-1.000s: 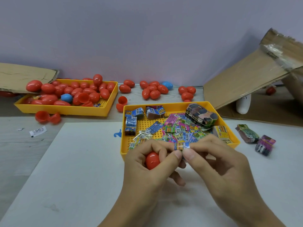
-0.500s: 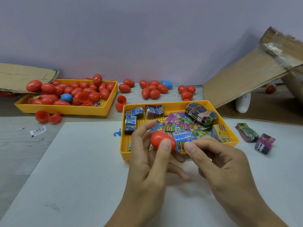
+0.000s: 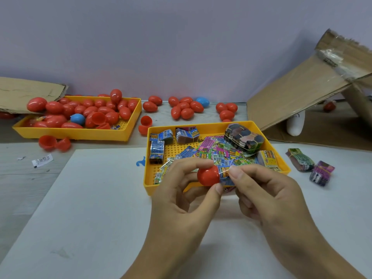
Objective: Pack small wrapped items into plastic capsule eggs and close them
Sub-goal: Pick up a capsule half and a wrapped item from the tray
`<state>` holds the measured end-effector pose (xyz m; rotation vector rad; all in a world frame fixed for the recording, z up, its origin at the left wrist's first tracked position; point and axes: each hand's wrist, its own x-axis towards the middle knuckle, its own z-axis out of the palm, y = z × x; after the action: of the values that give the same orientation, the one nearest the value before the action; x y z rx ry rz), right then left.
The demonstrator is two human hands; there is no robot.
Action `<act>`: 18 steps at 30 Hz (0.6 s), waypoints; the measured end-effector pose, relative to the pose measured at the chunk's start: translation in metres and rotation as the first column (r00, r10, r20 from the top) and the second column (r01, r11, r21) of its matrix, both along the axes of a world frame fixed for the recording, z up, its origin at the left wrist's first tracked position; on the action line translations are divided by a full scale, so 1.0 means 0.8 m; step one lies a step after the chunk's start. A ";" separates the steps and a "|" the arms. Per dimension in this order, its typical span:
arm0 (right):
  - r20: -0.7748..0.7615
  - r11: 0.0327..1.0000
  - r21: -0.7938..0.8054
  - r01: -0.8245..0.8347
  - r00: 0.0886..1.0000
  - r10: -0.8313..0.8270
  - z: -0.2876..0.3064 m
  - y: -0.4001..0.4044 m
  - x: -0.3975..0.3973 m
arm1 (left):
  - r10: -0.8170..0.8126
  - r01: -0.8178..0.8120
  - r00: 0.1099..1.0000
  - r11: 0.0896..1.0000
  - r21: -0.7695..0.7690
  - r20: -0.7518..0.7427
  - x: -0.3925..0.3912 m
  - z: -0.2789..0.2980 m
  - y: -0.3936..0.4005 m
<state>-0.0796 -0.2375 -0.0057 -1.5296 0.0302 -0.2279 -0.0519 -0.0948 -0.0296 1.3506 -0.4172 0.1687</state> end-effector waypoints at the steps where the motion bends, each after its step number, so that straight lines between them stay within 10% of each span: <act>1: -0.006 1.000 0.007 -0.005 1.000 0.005 0.000 0.000 0.000 | 0.002 -0.002 1.000 1.000 0.007 0.017 0.000 0.000 0.000; 18: 0.056 0.999 -0.015 0.045 0.997 -0.044 0.004 0.003 0.002 | 0.109 -0.114 0.982 0.993 0.025 0.152 0.001 -0.006 -0.001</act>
<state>-0.0779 -0.2350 -0.0027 -1.5394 0.0185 -0.3069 -0.0515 -0.0953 -0.0344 1.4005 -0.4728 0.3599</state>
